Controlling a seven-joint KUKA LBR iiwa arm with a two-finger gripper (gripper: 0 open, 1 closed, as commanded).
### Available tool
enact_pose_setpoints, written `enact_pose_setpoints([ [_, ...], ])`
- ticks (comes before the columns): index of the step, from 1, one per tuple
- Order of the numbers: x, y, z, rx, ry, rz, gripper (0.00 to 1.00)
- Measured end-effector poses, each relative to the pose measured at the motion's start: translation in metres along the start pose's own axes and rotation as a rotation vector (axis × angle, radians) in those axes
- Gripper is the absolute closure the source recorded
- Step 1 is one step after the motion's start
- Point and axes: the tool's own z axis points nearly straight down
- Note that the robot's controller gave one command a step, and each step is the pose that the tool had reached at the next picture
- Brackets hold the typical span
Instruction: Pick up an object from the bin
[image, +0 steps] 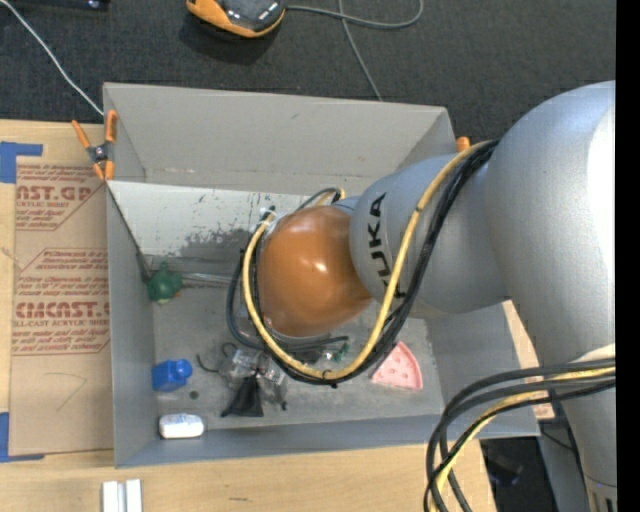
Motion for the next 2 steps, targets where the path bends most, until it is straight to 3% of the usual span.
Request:
enact_pose_setpoints([
  [2, -0.0003, -0.0001, -0.0073, 0.001, -0.001, 0.0, 1.0],
])
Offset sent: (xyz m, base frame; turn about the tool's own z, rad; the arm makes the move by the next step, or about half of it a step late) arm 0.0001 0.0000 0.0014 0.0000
